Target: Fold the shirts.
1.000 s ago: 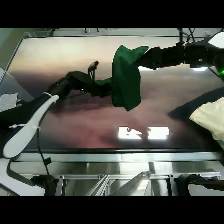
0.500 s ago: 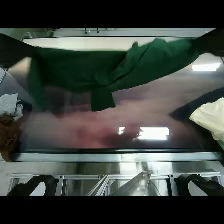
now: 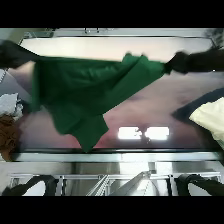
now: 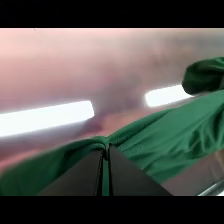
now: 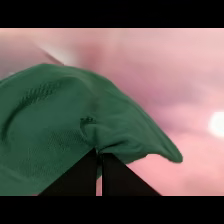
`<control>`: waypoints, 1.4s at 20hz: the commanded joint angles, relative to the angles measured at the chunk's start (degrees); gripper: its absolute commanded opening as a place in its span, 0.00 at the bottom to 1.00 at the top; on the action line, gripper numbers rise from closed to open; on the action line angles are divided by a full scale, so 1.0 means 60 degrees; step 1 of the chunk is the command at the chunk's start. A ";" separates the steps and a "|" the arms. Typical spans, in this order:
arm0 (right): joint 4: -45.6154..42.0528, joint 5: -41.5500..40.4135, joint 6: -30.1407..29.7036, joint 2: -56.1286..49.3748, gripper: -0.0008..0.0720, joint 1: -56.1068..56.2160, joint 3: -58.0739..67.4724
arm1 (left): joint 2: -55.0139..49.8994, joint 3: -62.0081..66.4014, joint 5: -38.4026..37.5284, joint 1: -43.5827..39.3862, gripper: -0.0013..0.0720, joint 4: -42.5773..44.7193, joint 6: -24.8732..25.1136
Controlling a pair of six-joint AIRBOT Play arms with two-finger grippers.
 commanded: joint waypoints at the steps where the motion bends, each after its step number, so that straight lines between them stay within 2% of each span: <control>1: -0.0200 -0.1166 0.0033 -0.1814 0.24 0.0087 -0.0951 | -0.3209 0.0248 -0.0685 -0.1271 0.49 0.0160 0.0412; 2: -0.0193 -0.1002 0.0033 -0.2073 0.60 0.0007 -0.0947 | -0.4091 0.0656 -0.0408 -0.1494 1.00 0.0117 0.0372; 3: -0.0219 -0.0827 0.0029 -0.2153 0.74 -0.0076 -0.0947 | -0.4779 0.1140 0.0069 -0.1596 0.99 -0.0011 0.0339; 5: -0.0382 -0.0459 0.0040 -0.1938 0.74 -0.0404 -0.0943 | -0.5737 0.2189 0.1126 -0.1621 0.99 0.0000 0.0069; 8: -0.0426 0.0433 0.0138 -0.1126 0.74 -0.1067 -0.0951 | -0.5843 0.3056 0.2408 -0.1377 0.99 0.0004 -0.0470; 10: -0.0459 0.1038 0.0182 -0.0576 0.74 -0.1344 -0.1009 | -0.5198 0.2732 0.2681 -0.1235 0.97 0.0033 -0.0525; 13: -0.0594 0.1297 0.0244 0.0193 0.72 -0.1432 -0.1763 | -0.3585 0.0871 0.2692 -0.1038 0.97 0.0572 -0.0521; 17: -0.0590 0.1089 0.0237 0.0681 0.72 -0.1432 -0.3679 | -0.0892 -0.3322 0.2149 -0.0747 0.97 0.1002 -0.0827; 21: -0.0546 0.0117 0.0208 0.0339 0.72 -0.1432 -0.4554 | 0.0987 -0.6983 0.0280 -0.0743 0.97 0.1035 -0.0951; 25: -0.0080 -0.1002 0.0113 -0.0280 0.72 -0.1443 -0.4306 | 0.0907 -0.8302 -0.1905 -0.1137 0.97 0.1096 -0.0943; 28: -0.0073 -0.0918 0.0102 -0.1013 0.72 -0.1443 -0.3493 | -0.0280 -0.7766 -0.2470 -0.0630 0.97 0.1089 -0.0947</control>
